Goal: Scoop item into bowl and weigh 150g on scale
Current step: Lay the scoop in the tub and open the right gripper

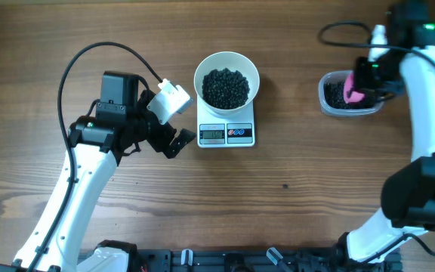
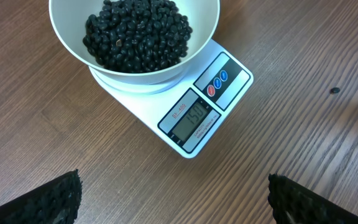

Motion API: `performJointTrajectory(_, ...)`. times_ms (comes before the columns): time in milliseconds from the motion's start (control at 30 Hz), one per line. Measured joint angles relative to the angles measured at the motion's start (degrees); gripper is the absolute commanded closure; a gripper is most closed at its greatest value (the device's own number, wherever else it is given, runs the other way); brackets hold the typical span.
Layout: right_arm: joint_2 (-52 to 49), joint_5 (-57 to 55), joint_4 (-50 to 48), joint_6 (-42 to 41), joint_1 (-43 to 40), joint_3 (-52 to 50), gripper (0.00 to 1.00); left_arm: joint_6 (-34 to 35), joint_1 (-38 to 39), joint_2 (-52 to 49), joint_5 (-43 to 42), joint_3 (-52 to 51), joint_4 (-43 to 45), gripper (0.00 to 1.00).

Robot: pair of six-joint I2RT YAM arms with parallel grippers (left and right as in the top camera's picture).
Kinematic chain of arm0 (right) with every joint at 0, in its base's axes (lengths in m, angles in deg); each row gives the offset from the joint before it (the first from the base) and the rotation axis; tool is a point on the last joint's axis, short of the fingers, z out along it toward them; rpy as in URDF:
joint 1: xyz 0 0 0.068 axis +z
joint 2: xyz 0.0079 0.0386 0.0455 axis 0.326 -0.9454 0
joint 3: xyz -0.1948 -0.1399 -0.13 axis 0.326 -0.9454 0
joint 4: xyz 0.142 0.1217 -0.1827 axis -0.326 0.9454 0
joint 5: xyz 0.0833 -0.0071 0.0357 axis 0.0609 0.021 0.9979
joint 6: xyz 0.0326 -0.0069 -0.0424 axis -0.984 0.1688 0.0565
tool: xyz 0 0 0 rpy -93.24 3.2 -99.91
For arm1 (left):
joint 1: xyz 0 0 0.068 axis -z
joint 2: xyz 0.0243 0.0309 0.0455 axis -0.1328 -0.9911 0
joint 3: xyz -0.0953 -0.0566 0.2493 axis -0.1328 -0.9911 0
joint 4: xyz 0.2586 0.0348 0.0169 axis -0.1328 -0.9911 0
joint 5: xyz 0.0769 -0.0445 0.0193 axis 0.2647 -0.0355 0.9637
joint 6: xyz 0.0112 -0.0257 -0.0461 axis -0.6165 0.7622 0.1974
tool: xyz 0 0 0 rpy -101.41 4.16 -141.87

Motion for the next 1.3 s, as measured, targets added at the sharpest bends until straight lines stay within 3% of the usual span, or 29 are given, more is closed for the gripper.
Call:
performJointTrajectory(267,0.0,-13.7,2.6,-4.9,8.1,0.0,0.96,0.0,0.0,0.0,0.0,0.0,0.0,0.0)
performJointTrajectory(433,0.0,-15.3,2.8,-7.8,8.5,0.0,0.96,0.0,0.0,0.0,0.0,0.0,0.0,0.0)
performJointTrajectory(633,0.0,-9.2,1.6,-12.6,5.6,0.0,0.96,0.0,0.0,0.0,0.0,0.0,0.0,0.0)
performJointTrajectory(833,0.0,3.8,0.9,-18.0,0.5,0.0,0.96,0.0,0.0,0.0,0.0,0.0,0.0,0.0)
performJointTrajectory(1000,0.0,8.4,-0.3,-25.1,-2.8,0.0,0.87,0.0,0.0,0.0,0.0,0.0,0.0,0.0)
performJointTrajectory(1067,0.0,9.1,-1.1,-27.4,-3.0,0.0,0.78,0.0,0.0,0.0,0.0,0.0,0.0,0.0)
performJointTrajectory(1233,0.0,10.2,-3.3,-32.3,-3.0,-0.9,0.41,0.0,0.0,0.0,0.0,0.0,0.0,0.0)
performJointTrajectory(1267,0.0,10.3,-3.3,-33.1,-3.0,-1.4,0.28,0.0,0.0,0.0,0.0,0.0,0.0,0.0)
performJointTrajectory(1300,0.0,10.4,-3.3,-34.0,-3.0,-1.9,0.08,0.0,0.0,0.0,0.0,0.0,0.0,0.0)
